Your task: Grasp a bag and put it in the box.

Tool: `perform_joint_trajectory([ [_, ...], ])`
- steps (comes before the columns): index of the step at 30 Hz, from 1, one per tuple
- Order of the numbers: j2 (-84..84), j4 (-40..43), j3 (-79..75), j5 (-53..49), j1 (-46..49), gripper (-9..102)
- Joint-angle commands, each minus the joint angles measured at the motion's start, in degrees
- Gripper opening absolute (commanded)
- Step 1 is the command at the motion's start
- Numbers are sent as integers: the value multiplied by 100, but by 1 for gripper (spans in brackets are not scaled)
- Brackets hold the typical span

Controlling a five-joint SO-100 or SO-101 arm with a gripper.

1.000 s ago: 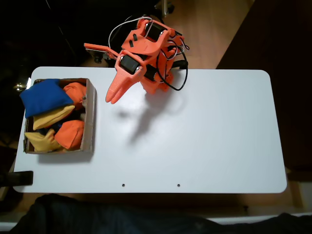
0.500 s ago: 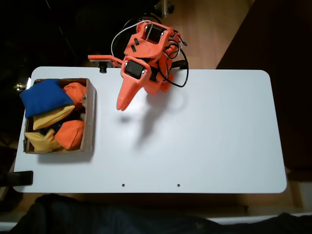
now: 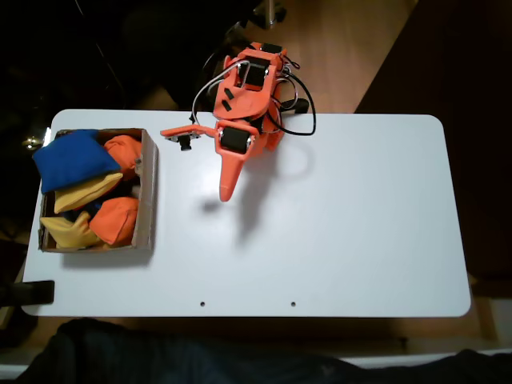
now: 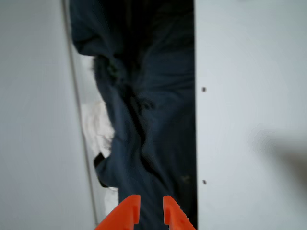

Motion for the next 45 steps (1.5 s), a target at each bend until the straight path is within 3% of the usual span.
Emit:
perform_joint_trajectory([
  [1, -35, -114, 149, -18, -185, 7],
  [7, -35, -158, 571, 229, -545, 0],
  [24, -26, -123, 1380, 431, -1266, 0],
  [45, -18, 571, 1485, 413, -1661, 0],
])
